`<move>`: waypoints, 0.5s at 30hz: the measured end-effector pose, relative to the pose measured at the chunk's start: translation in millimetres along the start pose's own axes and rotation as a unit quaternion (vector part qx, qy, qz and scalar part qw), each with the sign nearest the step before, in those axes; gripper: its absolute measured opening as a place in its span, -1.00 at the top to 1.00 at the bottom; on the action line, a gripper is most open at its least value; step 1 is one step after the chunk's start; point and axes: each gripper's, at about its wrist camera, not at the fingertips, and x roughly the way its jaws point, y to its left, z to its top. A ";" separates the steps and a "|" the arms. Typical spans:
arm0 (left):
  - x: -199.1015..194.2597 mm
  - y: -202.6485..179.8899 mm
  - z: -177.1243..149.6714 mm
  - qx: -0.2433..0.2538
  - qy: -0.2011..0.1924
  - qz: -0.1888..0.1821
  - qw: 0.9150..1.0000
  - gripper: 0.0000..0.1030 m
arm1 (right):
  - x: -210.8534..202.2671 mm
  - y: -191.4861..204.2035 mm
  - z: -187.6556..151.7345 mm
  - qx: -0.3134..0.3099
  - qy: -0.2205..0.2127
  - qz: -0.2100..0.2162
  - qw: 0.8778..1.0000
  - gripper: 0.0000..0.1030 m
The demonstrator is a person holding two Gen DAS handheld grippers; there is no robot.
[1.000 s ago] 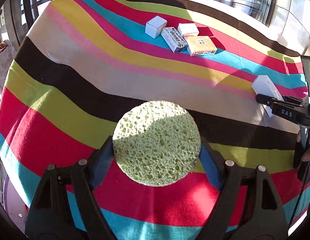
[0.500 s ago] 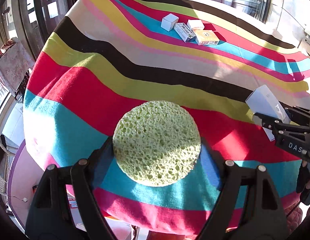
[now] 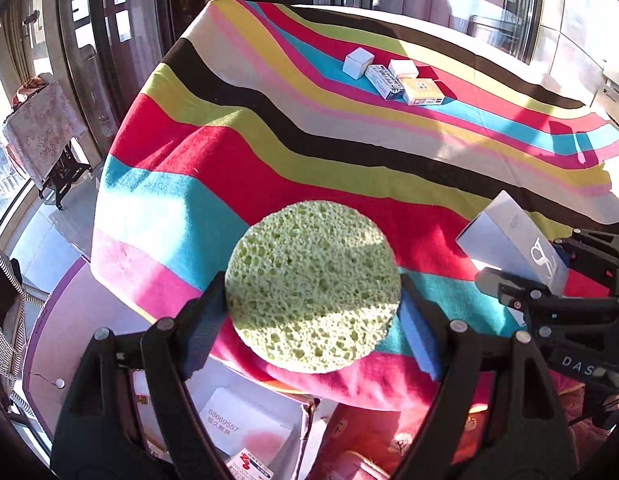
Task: Organize objects
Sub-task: 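Lift the sponge and SL box and carry them toward the cardboard box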
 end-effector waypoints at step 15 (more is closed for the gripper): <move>-37.4 104.6 -57.9 -0.119 -0.006 0.079 0.990 -0.61 | 2.3 132.8 -4.7 -0.185 0.003 0.080 0.980 0.16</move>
